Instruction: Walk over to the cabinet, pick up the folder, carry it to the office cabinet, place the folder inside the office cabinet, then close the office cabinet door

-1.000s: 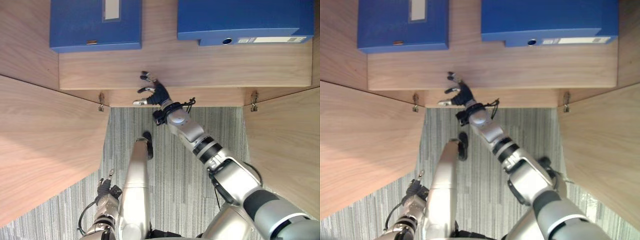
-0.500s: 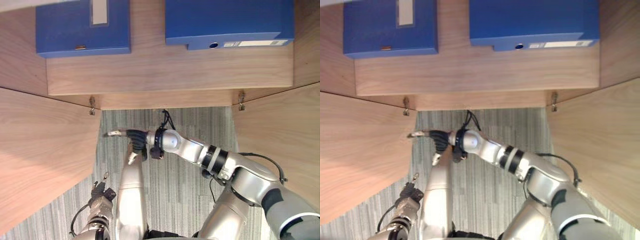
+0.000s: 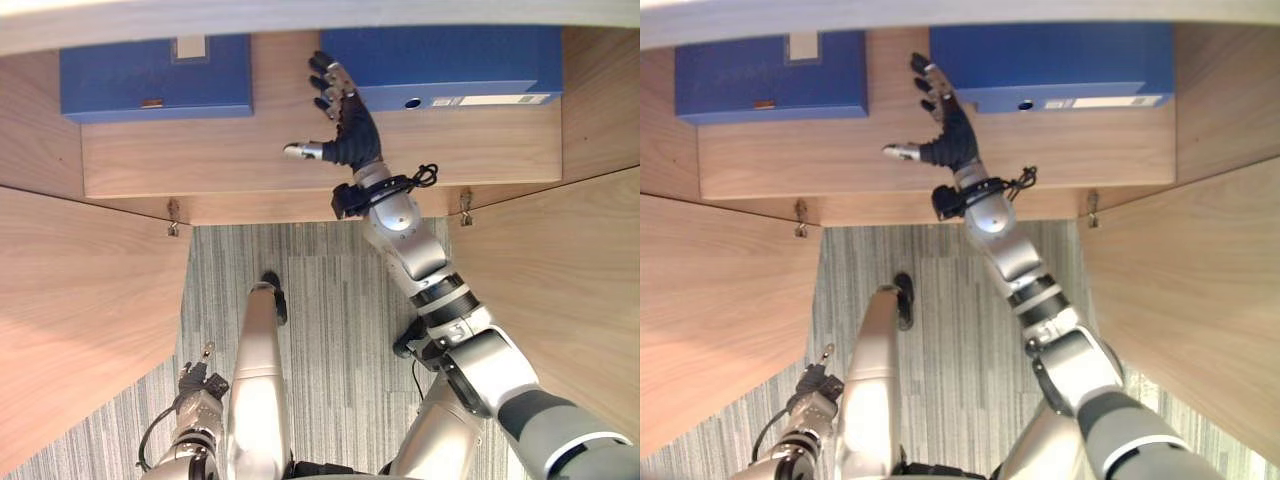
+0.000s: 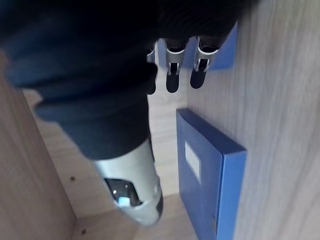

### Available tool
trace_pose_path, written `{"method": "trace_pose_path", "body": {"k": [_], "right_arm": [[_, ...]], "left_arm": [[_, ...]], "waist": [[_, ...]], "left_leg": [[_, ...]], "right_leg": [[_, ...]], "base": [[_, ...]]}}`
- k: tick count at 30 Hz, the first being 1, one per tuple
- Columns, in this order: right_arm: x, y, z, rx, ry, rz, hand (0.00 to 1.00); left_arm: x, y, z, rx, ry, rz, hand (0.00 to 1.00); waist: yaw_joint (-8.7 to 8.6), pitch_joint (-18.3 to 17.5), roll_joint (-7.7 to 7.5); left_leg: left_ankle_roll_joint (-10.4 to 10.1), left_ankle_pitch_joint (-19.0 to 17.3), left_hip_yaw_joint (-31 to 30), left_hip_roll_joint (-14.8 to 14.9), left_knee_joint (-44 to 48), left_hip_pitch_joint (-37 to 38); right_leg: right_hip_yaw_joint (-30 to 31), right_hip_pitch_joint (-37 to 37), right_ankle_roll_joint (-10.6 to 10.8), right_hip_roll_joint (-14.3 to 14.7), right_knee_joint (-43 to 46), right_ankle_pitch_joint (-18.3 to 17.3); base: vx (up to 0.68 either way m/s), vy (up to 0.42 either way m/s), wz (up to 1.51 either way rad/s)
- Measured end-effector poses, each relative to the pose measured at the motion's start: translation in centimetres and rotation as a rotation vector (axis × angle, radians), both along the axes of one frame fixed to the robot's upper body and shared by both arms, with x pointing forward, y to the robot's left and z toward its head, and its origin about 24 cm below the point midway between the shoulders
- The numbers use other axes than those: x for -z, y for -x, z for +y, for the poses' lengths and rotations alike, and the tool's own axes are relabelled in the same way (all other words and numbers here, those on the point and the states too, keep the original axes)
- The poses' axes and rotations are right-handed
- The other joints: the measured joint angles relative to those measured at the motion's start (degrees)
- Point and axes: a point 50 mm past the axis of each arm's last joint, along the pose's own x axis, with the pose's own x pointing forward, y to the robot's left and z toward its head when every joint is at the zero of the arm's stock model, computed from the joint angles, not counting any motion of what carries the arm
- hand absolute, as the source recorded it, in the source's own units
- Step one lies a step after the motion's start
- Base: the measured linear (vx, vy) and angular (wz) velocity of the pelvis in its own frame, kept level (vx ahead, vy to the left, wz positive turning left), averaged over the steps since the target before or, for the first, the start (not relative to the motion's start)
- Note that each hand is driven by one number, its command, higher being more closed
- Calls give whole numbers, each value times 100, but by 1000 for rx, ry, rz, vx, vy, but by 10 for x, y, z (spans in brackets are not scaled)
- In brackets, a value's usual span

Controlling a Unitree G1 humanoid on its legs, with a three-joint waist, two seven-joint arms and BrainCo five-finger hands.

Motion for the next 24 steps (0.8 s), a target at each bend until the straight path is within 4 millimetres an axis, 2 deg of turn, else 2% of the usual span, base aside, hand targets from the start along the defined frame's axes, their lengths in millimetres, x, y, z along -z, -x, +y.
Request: {"method": "trace_pose_path", "body": {"k": [7,11,14,24], "right_arm": [[-2,-10,14,49,-86,69,0],[-13,-16,17,35,-125,91,0],[-29,-19,19,15,-163,95,0],[-38,-19,30,0,-115,72,0]], "left_arm": [[-3,-4,-4,-17,-4,-12,0],[-5,-6,-4,-19,-8,-25,0],[-5,-7,-4,-22,-5,-27,0],[-5,-7,-5,-17,-3,-27,0]], "waist": [[50,1,2],[49,2,6],[59,8,18],[86,-6,49]], "left_leg": [[1,-6,5,-5,-8,-26],[2,-5,-20,-23,2,-82],[27,10,-54,-43,98,-204],[-8,-29,-70,-56,146,-223]], "right_leg": [[-18,-7,2,-18,-25,4],[-40,-28,3,-31,-15,4],[-42,-136,-19,-96,95,14],[-23,-188,10,-152,233,-65]], "base": [[47,17,1],[57,12,3],[65,2,5],[15,0,1]]}}
